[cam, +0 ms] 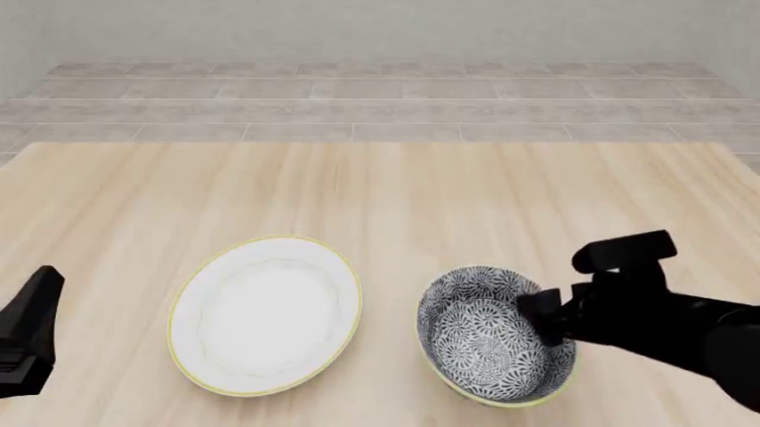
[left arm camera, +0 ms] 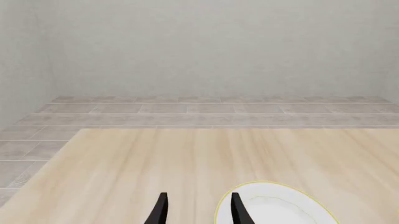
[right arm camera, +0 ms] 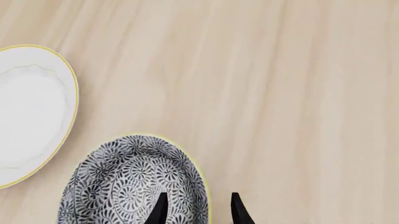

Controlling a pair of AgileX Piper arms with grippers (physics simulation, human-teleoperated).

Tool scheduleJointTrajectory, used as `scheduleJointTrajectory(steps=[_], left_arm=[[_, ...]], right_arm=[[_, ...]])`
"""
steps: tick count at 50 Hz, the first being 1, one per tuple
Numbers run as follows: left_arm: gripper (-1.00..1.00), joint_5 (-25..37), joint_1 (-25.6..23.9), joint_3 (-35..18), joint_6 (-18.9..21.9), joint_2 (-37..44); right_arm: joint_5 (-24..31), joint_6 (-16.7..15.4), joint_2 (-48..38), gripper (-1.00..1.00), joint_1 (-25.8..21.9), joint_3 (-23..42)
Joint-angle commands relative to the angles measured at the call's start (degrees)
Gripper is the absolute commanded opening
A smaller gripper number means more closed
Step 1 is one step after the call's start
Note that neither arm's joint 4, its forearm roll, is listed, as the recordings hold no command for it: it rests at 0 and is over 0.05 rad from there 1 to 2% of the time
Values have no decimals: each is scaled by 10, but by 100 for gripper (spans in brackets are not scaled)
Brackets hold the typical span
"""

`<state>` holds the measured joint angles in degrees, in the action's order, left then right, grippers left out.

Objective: Put the bowl on the plate.

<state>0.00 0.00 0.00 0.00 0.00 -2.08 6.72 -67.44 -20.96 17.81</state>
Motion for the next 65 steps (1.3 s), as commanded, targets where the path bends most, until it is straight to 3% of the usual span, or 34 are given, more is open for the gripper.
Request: scheduleJointTrajectory(steps=[1, 49, 50, 53, 65], left_arm=[[100, 0, 0, 0, 0, 0], [100, 0, 0, 0, 0, 0], [100, 0, 0, 0, 0, 0], [100, 0, 0, 0, 0, 0], [100, 0, 0, 0, 0, 0]], right_arm=[[-17, 10, -12, 100, -4, -9], [-57, 36, -43, 100, -15, -24], [-57, 33, -41, -100, -11, -25], [-53, 20, -31, -100, 3, -25], [-53, 23, -31, -100, 3, -25]])
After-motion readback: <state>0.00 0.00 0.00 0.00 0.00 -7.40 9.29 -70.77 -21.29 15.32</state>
